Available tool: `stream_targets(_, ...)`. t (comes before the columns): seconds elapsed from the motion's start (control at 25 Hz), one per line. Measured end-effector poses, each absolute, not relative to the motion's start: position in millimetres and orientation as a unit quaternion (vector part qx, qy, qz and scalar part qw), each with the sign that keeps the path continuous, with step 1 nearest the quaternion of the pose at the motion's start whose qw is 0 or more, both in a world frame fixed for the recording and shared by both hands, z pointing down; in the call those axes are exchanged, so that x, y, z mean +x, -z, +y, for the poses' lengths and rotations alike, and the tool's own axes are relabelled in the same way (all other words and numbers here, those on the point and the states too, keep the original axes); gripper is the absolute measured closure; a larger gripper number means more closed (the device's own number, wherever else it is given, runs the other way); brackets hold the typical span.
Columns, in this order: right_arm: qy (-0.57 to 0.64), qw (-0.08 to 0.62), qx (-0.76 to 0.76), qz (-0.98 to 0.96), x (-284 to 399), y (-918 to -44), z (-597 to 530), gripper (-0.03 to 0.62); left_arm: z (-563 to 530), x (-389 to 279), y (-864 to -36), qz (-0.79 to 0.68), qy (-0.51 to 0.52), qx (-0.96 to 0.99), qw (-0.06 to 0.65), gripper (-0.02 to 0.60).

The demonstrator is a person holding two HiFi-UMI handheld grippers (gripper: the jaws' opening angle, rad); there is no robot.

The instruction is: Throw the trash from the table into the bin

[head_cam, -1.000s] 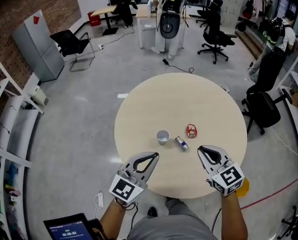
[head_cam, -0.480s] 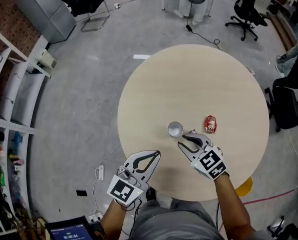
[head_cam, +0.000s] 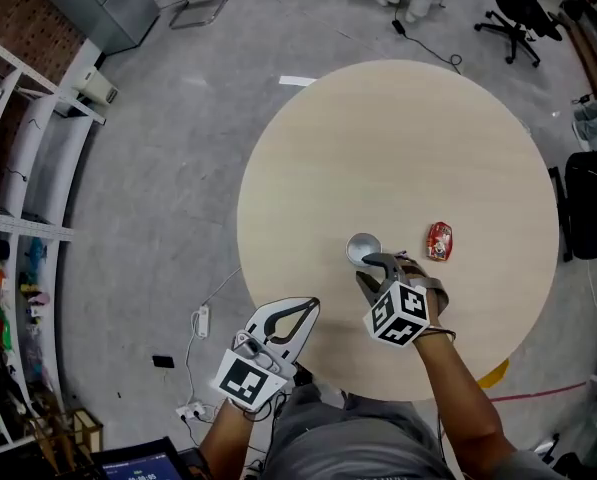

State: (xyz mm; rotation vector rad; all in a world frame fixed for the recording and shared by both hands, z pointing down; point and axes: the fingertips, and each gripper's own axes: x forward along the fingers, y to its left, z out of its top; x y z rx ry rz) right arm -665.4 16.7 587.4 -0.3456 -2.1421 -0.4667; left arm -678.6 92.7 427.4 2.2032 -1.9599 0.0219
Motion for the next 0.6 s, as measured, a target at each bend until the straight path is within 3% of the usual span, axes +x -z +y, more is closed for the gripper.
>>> stream_targets(0.2,0.237,0.494,-0.136,-0.825,-666.0,-618.3,9.0,0.510,99.6,-680.4,-433.0,-0.667,-0.007,0.737,0.106,0.538)
stream_targets(0.32,0.219,0.492,-0.106,-0.836,-670.8,-617.7,1.2,0.520,102.4,-682.6,-433.9,-0.669,-0.007,0.736,0.106,0.538)
stream_targets(0.4,0.204,0.487,-0.091,-0.845,-672.1,-612.6,2.0,0.569,109.0,-684.3,-429.6,-0.669,-0.006,0.736,0.103,0.538)
stream_targets(0.6,0.182,0.467,-0.063,-0.863,-669.5,-584.7,8.0,0.571,129.0,-685.6,-414.0,-0.670,-0.008,0.736,0.097,0.538)
